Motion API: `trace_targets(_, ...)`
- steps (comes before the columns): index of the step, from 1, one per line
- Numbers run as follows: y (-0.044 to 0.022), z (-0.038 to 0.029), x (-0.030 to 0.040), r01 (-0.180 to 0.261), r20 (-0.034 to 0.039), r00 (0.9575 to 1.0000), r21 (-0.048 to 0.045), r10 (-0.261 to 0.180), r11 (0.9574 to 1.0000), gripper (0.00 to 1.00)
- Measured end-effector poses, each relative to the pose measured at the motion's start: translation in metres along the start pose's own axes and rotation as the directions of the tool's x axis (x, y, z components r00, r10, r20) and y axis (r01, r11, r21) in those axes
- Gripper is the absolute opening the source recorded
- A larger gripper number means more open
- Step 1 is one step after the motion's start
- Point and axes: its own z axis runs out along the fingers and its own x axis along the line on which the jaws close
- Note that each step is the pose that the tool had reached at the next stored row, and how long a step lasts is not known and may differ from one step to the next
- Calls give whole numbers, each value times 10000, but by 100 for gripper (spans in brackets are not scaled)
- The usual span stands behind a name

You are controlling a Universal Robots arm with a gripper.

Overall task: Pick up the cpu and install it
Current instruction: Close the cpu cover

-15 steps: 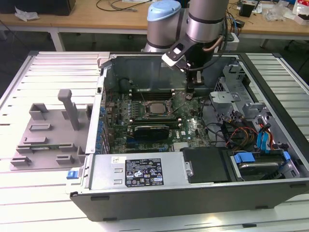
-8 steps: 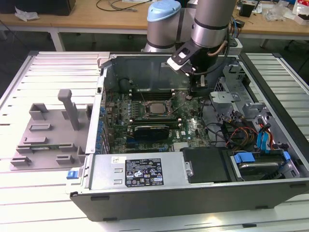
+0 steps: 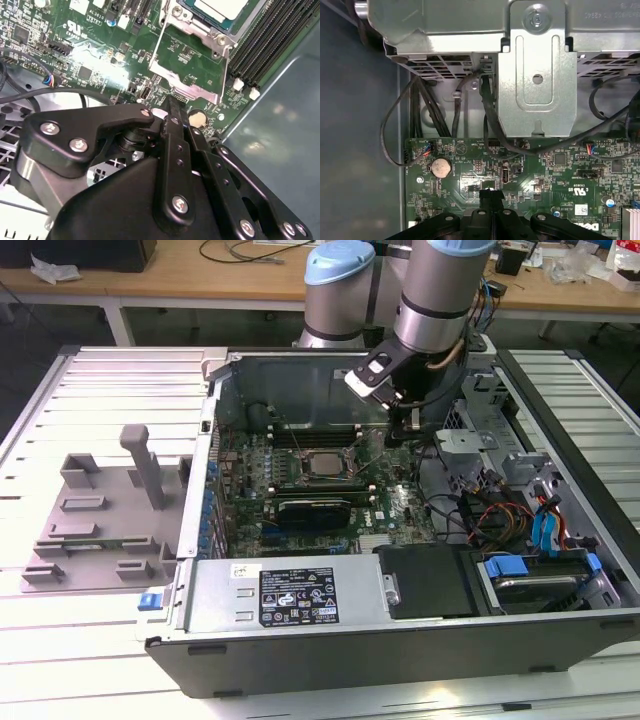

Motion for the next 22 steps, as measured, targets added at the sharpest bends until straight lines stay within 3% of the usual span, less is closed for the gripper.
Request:
trace_targets(5,-62,15,-1,26,-7,10000,1,-26,10000,11)
trace_targets(14,-289,16,-2,38,-7,10000,-75,-38,10000,11)
trace_targets(19,-673,20,-3,44,-8,10000,-240,-44,9997,11)
trace_targets(22,-689,21,-3,43,-10,10000,-215,-44,9998,11)
